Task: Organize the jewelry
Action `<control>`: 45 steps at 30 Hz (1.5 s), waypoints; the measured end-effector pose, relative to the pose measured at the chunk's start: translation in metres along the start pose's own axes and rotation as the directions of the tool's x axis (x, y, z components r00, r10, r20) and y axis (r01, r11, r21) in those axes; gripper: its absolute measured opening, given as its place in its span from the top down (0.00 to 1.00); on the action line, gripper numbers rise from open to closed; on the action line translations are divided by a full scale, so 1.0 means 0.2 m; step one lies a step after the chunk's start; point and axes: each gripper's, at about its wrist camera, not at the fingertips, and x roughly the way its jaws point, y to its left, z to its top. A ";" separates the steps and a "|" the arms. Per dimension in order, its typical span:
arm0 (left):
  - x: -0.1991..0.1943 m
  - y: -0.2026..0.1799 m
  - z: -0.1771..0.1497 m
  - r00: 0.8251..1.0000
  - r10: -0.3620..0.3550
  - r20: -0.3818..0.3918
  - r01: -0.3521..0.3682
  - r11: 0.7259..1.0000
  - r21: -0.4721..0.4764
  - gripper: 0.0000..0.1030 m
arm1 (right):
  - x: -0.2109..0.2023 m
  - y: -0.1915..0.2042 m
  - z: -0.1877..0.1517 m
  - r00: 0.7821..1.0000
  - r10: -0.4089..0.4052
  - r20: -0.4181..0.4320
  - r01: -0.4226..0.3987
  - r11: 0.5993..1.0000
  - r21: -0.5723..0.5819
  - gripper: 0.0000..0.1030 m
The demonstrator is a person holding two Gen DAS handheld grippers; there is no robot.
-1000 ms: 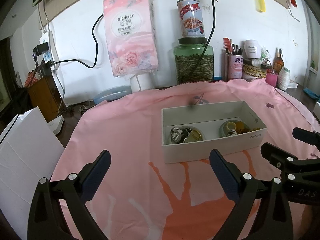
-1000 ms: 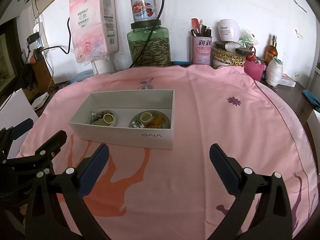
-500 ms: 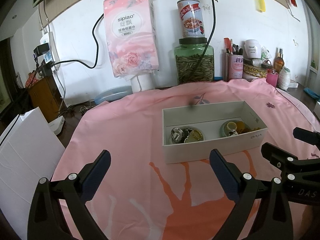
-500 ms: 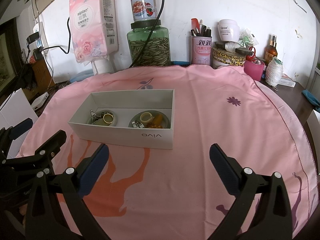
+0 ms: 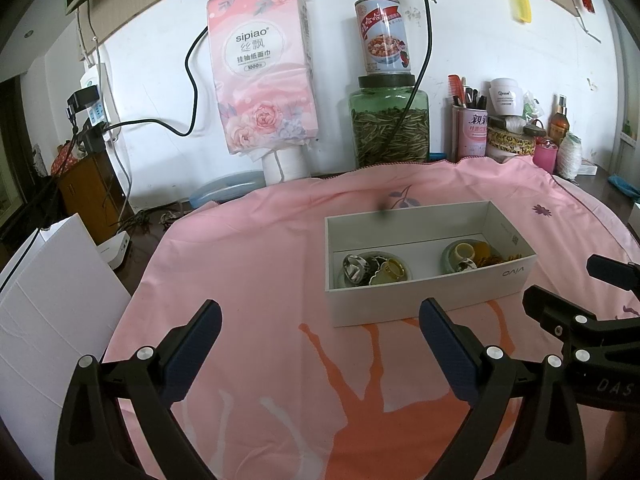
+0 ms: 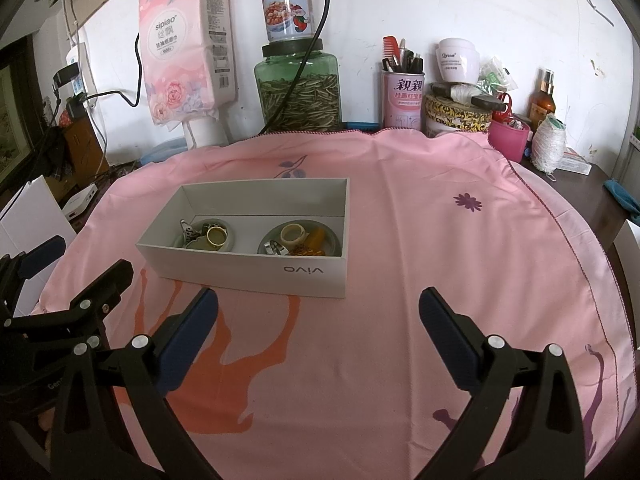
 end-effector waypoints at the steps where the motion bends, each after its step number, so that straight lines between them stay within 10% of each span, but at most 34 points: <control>1: 0.00 0.00 0.00 1.000 0.000 0.000 0.000 1.000 0.000 0.06 | 0.00 0.00 0.00 1.000 0.000 -0.001 0.000 1.000 0.000 0.07; 45: 0.01 0.02 0.00 1.000 0.003 0.001 -0.003 1.000 -0.003 0.06 | 0.00 0.01 0.00 1.000 -0.004 0.000 0.004 1.000 -0.004 0.07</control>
